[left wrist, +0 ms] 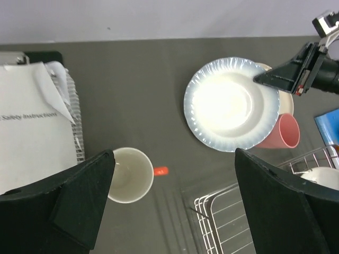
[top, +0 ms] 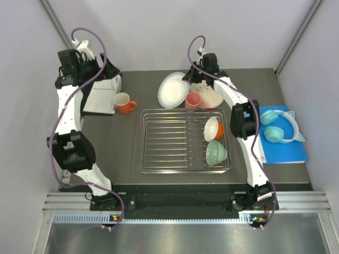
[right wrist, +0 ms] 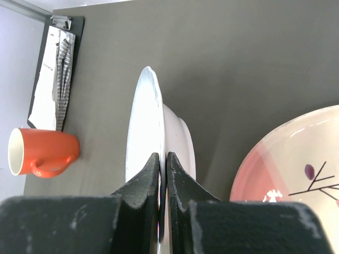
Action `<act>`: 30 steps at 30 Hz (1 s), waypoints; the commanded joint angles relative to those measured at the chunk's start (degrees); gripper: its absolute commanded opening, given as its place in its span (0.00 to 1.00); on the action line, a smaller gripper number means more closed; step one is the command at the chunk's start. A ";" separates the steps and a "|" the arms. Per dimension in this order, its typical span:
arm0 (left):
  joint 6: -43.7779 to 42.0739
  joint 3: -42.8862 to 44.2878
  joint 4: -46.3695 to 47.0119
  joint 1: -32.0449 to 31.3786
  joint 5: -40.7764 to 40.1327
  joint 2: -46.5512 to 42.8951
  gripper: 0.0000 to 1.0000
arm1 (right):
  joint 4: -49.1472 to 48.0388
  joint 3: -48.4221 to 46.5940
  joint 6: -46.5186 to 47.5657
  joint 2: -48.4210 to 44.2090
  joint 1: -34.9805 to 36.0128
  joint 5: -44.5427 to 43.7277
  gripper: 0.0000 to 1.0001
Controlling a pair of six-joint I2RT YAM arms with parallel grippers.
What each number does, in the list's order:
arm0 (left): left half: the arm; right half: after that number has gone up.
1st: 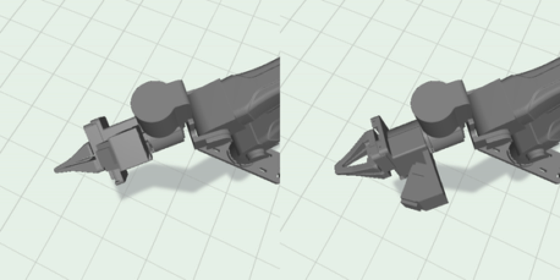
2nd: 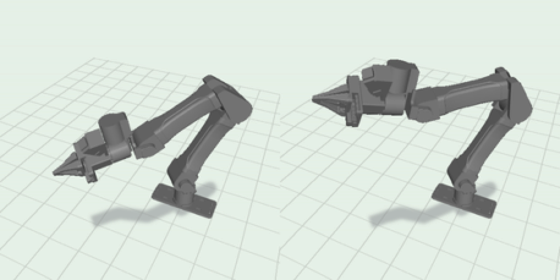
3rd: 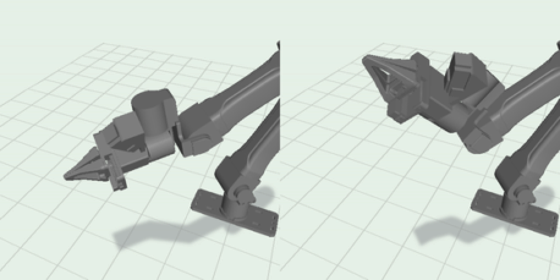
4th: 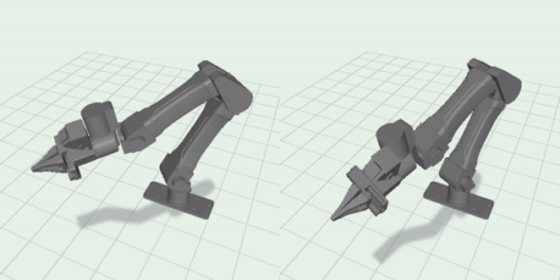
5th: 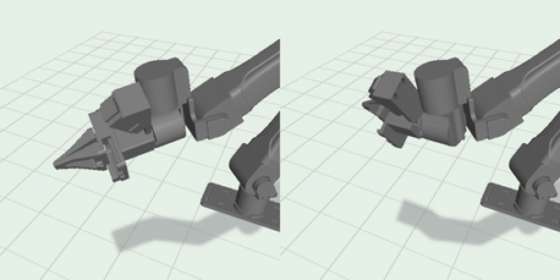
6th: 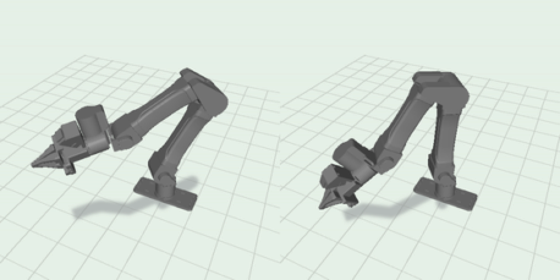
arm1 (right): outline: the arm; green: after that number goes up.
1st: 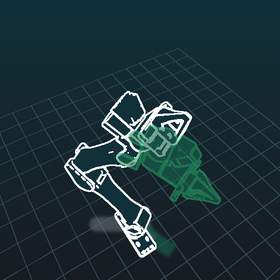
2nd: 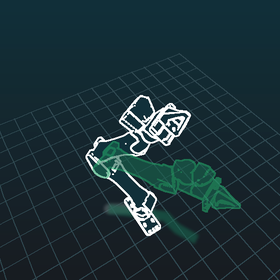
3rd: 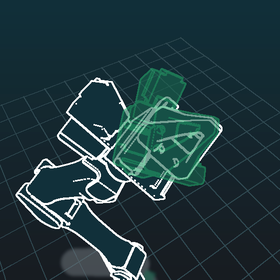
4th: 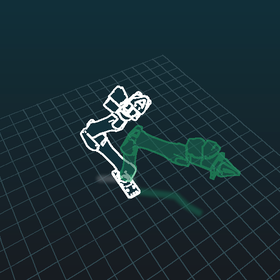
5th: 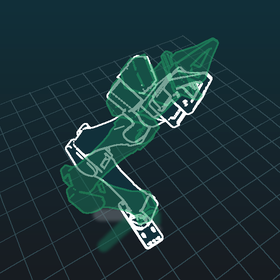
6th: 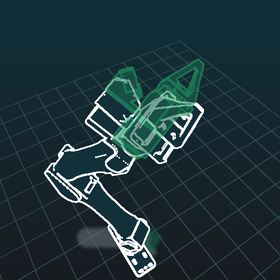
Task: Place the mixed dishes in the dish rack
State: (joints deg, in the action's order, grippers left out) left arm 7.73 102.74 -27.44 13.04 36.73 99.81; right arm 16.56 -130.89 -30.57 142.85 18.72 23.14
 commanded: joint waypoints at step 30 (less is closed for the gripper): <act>-3.33 -18.54 -2.88 2.61 2.29 -10.16 0.99 | 4.97 8.52 21.59 -41.31 9.58 -2.02 0.00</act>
State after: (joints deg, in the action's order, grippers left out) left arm 5.41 83.13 -30.09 15.14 37.71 93.89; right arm 23.70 -128.22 -18.94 118.13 26.81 22.15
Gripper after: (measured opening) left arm 0.990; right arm 0.043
